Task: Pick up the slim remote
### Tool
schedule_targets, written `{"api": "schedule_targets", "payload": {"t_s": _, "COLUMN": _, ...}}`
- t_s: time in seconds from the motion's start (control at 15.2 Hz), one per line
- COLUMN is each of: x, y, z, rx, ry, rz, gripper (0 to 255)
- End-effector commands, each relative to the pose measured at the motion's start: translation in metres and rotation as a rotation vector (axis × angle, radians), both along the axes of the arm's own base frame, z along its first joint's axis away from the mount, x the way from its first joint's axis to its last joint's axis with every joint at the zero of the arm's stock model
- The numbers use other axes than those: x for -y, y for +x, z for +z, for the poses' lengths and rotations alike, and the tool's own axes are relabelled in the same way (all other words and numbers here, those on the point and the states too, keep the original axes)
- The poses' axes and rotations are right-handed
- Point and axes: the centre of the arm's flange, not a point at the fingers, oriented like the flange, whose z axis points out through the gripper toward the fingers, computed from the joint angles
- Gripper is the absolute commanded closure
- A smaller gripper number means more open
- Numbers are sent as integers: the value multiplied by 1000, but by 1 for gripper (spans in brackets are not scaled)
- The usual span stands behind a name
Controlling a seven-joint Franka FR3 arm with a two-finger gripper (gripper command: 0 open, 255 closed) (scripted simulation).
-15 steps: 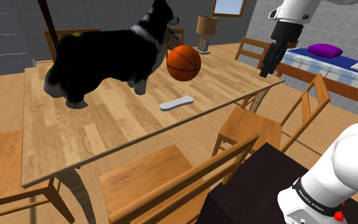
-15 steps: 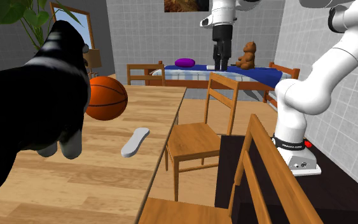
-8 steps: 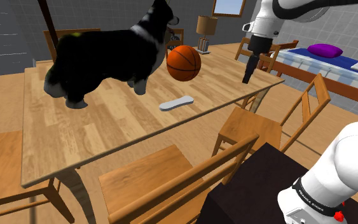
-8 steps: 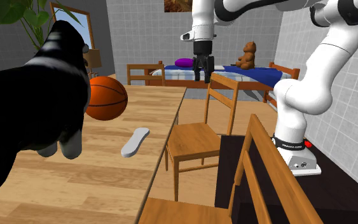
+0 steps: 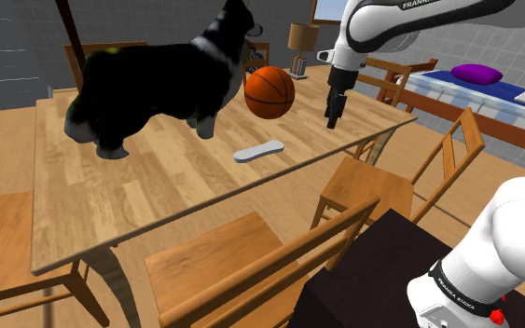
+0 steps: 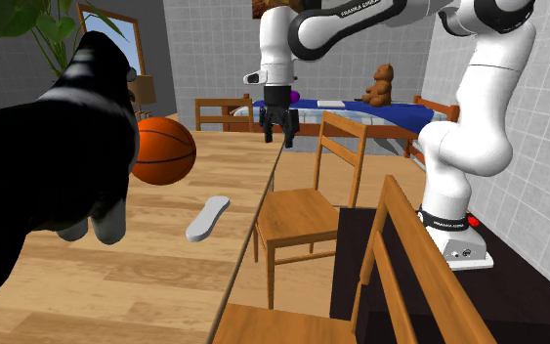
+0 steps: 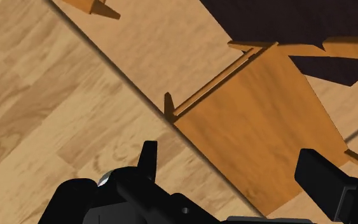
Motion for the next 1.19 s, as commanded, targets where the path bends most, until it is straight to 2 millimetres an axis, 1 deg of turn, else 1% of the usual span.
{"api": "schedule_targets", "payload": {"t_s": 0.0, "x": -5, "y": 23, "z": -15, "rx": 6, "ry": -7, "rz": 82, "gripper": 0}}
{"api": "schedule_targets", "payload": {"t_s": 0.26, "x": -23, "y": 64, "z": -43, "rx": 18, "ry": -19, "rz": 237, "gripper": 0}}
{"api": "schedule_targets", "payload": {"t_s": 0.53, "x": -46, "y": 102, "z": -70, "rx": 29, "ry": -31, "rz": 392, "gripper": 0}}
{"api": "schedule_targets", "payload": {"t_s": 0.79, "x": -75, "y": 137, "z": -98, "rx": 40, "ry": -43, "rz": 547, "gripper": 0}}
{"api": "schedule_targets", "payload": {"t_s": 1.12, "x": -117, "y": 174, "z": -132, "rx": 54, "ry": -58, "rz": 741, "gripper": 0}}
